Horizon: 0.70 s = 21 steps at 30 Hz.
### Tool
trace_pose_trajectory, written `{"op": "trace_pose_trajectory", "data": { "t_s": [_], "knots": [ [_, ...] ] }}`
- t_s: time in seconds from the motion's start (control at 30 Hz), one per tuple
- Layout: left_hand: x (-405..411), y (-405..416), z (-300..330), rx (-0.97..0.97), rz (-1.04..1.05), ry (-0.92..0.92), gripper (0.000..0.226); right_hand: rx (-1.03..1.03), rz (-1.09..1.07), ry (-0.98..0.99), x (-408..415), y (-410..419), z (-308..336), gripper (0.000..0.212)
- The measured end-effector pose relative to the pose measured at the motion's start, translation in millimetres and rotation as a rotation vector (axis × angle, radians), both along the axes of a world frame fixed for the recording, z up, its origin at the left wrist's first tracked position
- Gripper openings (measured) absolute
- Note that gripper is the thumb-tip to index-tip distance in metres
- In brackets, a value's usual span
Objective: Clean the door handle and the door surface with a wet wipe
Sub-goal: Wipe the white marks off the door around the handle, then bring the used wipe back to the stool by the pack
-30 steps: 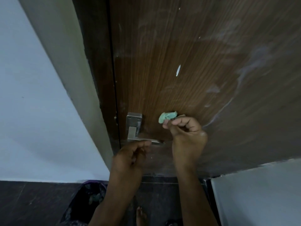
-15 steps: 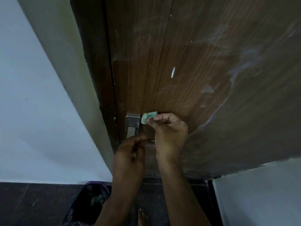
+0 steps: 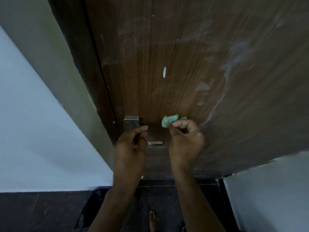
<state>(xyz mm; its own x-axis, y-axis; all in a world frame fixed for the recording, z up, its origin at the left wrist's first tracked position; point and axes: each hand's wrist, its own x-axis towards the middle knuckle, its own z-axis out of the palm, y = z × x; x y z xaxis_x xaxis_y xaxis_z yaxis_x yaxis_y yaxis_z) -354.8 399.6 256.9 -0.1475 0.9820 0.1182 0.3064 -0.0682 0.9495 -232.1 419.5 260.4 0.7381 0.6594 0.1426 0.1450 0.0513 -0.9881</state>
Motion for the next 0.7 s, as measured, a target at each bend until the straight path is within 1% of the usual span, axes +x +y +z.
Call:
{"op": "trace_pose_trajectory", "data": {
  "t_s": [0.07,0.13,0.2,0.27,0.3,0.4,0.47,0.57,0.63,0.7],
  "knots": [
    [2.9,2.2,3.7,0.009,-0.035,-0.006,0.036,0.116,-0.019,-0.037,10.9,-0.2,16.2,0.029],
    [6.1,3.2,9.8,0.010,-0.075,0.010,0.033,0.172,-0.057,-0.031,26.9,-0.1,29.6,0.033],
    [11.0,2.8,15.5,0.028,-0.113,0.075,0.028,0.125,-0.125,0.046,45.6,0.2,31.0,0.040],
    [19.7,-3.1,19.3,0.034,-0.176,0.114,0.026,0.020,-0.185,0.140,58.7,-14.2,21.4,0.039],
    [26.6,-7.7,19.7,0.030,-0.229,0.117,0.026,-0.027,-0.218,0.160,63.9,-29.0,14.0,0.037],
    [52.4,-29.8,14.7,0.019,-0.403,0.128,0.025,-0.098,-0.311,0.095,74.9,-92.5,-12.6,0.039],
    [76.0,-54.2,6.8,-0.019,-0.509,0.122,0.026,-0.131,-0.351,0.139,83.4,-136.7,-24.8,0.041],
    [117.0,-105.8,-10.1,-0.101,-0.695,0.113,0.030,-0.210,-0.495,0.147,106.2,-201.1,-35.6,0.041],
    [142.7,-141.8,-21.5,-0.126,-0.816,0.136,0.031,-0.253,-0.591,0.119,123.1,-245.0,-39.0,0.036],
    [166.7,-175.9,-31.2,-0.138,-0.913,0.167,0.030,-0.293,-0.680,0.107,139.7,-288.3,-44.6,0.024]
  ]
}}
